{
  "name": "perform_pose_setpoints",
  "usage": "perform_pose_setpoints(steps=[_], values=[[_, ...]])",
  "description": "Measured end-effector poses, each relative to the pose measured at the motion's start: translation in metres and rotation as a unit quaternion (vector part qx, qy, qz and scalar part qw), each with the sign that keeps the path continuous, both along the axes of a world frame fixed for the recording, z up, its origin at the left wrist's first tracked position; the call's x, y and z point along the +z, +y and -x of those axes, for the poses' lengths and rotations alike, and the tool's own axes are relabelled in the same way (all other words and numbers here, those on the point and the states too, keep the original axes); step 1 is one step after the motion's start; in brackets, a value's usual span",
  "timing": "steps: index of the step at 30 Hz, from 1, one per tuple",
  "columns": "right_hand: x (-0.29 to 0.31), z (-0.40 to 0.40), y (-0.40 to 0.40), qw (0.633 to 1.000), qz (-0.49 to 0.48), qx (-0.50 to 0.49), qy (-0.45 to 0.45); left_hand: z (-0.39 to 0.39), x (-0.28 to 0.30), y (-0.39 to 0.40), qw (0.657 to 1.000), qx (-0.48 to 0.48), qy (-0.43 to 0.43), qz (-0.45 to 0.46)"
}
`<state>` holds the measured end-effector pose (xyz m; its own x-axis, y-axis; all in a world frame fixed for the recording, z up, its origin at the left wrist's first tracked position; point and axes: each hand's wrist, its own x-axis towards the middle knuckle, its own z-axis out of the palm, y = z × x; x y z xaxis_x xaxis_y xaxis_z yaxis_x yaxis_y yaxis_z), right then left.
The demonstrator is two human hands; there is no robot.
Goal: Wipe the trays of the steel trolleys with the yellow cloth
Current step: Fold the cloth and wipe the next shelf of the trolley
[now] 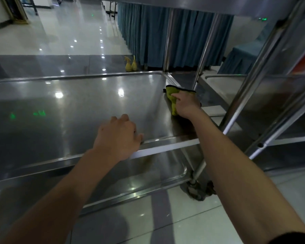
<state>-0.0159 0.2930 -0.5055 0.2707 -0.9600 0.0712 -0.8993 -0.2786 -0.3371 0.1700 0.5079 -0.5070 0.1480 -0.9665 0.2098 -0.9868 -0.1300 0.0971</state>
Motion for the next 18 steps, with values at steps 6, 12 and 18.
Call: perform_pose_setpoints(steps=[6,12,18], values=[[0.002,0.041,0.045,0.997,-0.012,-0.070,0.009,0.003,0.004,0.005,1.000,-0.011,0.006,0.000],[0.003,0.046,0.102,0.992,0.040,-0.079,0.089,0.005,0.001,0.009,0.999,-0.023,-0.036,-0.013],[-0.001,0.042,0.152,0.993,0.101,-0.047,0.048,0.000,0.007,0.023,0.998,-0.042,-0.034,-0.011]])
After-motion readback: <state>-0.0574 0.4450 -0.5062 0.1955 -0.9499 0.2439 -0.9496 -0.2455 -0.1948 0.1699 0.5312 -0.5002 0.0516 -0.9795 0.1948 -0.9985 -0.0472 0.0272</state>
